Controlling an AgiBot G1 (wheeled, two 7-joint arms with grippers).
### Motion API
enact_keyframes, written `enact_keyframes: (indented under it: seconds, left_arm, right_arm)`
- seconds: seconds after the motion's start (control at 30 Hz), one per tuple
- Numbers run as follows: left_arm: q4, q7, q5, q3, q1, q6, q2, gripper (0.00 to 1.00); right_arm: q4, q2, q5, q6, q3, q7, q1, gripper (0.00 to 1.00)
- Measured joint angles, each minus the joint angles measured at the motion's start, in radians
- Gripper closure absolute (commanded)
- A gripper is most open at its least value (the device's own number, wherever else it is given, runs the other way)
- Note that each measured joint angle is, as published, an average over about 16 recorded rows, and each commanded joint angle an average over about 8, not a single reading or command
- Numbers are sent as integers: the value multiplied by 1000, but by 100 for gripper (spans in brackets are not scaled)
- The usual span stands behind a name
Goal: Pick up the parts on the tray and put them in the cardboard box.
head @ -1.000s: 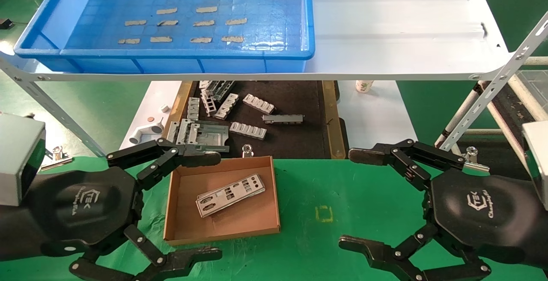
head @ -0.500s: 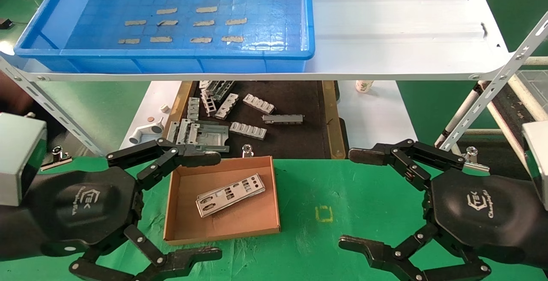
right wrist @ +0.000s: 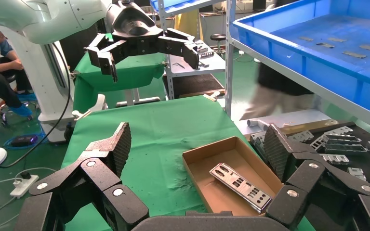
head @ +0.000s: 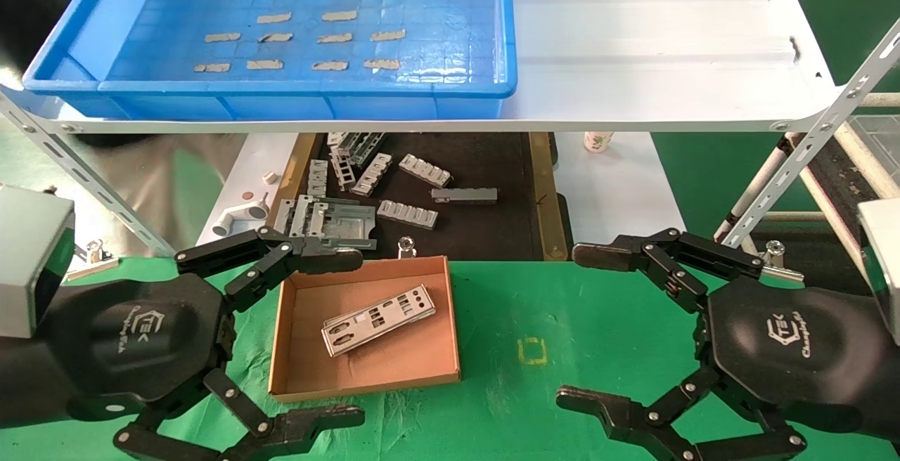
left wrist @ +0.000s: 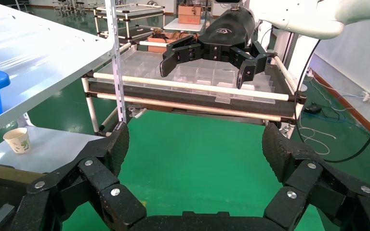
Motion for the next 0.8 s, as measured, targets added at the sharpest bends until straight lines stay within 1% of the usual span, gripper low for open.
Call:
enact_keyframes:
  seconds: [0.8]
  left_arm:
    - [0, 0, 0, 0, 0, 0, 0, 0]
  right_arm:
    - [0, 0, 0, 0, 0, 0, 0, 0]
